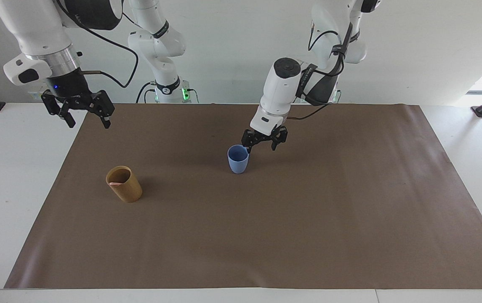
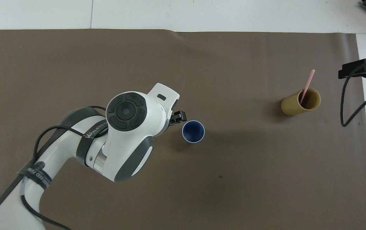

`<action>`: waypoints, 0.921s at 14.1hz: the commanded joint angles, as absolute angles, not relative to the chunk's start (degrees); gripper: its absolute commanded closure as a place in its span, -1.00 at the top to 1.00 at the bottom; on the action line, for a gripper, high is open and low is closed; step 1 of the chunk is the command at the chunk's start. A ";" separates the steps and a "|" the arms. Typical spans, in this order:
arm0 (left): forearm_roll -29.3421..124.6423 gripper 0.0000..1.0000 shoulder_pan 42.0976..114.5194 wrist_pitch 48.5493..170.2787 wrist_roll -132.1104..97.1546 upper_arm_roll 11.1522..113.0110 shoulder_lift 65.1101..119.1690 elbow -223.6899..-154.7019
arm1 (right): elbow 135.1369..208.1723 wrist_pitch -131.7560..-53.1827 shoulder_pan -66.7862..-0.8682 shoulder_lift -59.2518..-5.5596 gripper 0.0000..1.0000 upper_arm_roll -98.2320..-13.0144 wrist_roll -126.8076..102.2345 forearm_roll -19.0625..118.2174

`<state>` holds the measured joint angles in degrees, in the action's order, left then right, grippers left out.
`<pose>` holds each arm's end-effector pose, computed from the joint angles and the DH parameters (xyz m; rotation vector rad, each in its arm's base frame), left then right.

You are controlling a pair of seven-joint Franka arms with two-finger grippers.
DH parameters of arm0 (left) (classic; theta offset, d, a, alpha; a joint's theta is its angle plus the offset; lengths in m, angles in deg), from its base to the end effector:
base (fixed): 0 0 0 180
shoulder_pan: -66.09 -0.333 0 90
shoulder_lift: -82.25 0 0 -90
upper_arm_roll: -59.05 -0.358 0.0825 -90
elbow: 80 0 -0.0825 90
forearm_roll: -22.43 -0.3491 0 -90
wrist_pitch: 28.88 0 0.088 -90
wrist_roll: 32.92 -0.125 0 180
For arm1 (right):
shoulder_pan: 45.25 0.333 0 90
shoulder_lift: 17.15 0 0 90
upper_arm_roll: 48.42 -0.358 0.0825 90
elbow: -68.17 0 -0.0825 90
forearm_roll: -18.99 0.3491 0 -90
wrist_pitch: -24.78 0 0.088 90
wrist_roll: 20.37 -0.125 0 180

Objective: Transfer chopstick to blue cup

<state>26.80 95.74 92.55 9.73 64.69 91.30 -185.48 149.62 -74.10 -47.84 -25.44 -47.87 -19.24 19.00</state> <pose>0.4823 -0.3432 0.4908 2.9902 0.2494 0.0630 0.5879 -0.0317 0.6500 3.1240 -0.0545 0.2495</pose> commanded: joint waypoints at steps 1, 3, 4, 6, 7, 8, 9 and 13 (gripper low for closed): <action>27.00 1.00 88.97 84.44 0.61 65.03 84.39 -186.17 | 144.64 -77.95 -48.24 -32.86 1.00 -48.16 -19.14 19.60; 27.00 1.00 83.70 78.64 -6.96 64.94 81.13 -186.17 | 144.80 -81.64 -48.24 -35.95 1.00 -48.51 -19.06 19.78; 27.00 1.00 80.80 77.04 -10.56 64.94 80.16 -186.17 | 145.07 -82.70 -48.24 -37.09 1.00 -49.29 -19.05 19.69; 27.00 1.00 75.26 76.06 -18.21 64.94 79.09 -186.08 | 146.12 -86.30 -48.07 -38.15 0.90 -49.65 -19.06 19.95; 27.00 1.00 72.62 75.62 -22.07 64.86 79.00 -185.91 | 147.87 -87.27 -47.63 -38.16 0.90 -49.65 -19.05 20.04; 26.82 1.00 70.33 74.58 -25.24 64.94 79.00 -185.30 | 149.71 -87.54 -46.93 -37.81 0.83 -49.65 -18.88 19.96; 26.38 1.00 68.92 73.00 -27.97 64.86 79.09 -184.42 | 151.29 -88.07 -46.84 -37.37 0.74 -49.65 -18.62 19.95; 22.43 1.00 63.91 64.66 -36.86 64.94 79.79 -176.53 | 156.14 -89.74 -47.36 -36.49 0.45 -49.65 -14.77 19.34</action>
<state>23.62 66.07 69.72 -33.98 64.03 79.48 -181.13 152.31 -87.53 -46.46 -38.33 -49.38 -18.28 18.99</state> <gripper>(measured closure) 0.000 0.176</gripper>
